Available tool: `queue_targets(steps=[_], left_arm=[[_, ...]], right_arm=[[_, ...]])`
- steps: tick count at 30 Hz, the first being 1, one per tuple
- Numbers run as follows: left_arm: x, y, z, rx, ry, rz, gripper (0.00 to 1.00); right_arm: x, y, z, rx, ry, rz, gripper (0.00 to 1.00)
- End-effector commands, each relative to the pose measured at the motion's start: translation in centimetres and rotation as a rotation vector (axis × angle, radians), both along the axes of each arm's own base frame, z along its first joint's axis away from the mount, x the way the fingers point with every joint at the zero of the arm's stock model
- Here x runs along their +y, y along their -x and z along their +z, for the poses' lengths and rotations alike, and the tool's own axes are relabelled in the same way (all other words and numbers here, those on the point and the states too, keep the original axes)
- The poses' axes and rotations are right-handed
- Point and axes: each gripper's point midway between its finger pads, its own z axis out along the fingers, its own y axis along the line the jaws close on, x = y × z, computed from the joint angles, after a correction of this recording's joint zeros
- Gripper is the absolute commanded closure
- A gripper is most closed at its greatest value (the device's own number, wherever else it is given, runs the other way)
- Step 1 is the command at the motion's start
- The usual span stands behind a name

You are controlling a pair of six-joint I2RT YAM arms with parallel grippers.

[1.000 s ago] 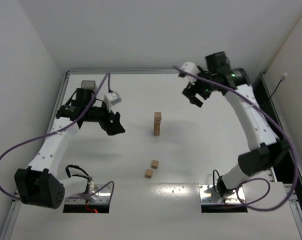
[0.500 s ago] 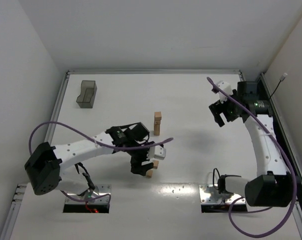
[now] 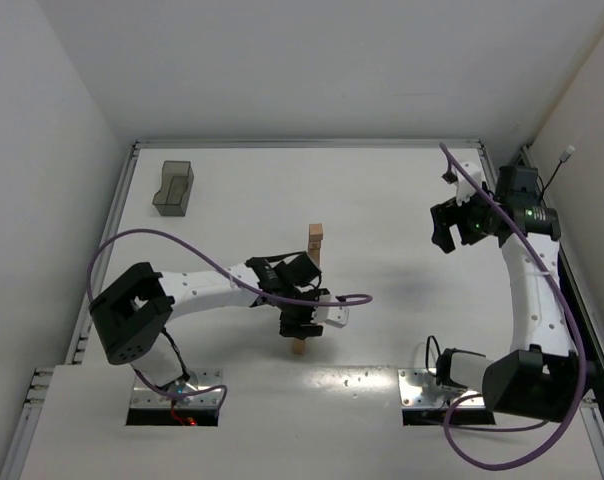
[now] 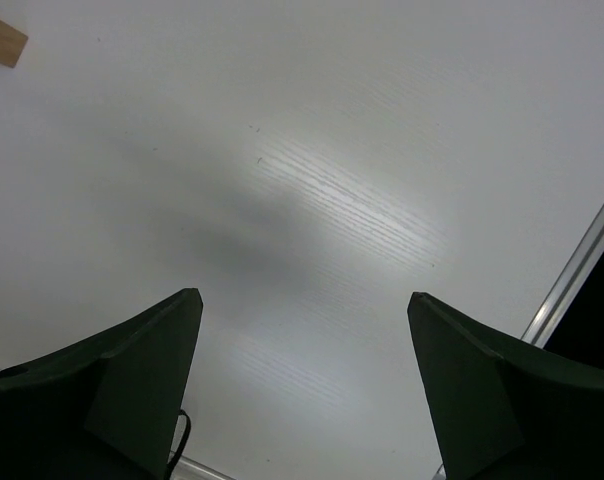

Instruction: Build the wood block tower

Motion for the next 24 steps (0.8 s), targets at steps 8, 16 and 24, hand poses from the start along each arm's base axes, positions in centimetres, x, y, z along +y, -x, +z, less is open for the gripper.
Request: queue_targets(steps=[8,16,24], left_arm=[[-3.4,-0.4,1.0,-0.094,0.069,-0.082,0.49],[-3.2,-0.3,0.3,-0.090,0.063,-0.082,0.51],[-3.3,-0.7,-0.4,-0.102,0.058,-0.066,0.58]], right_arm=[[1.0,-0.7,0.3,0.005,-0.075,0.032,0.19],[1.1,-0.8,0.3,0.018,-0.081,0.044,0.20],[1.1,-0.8,0.3,0.018,-0.081,0.044,0.20]])
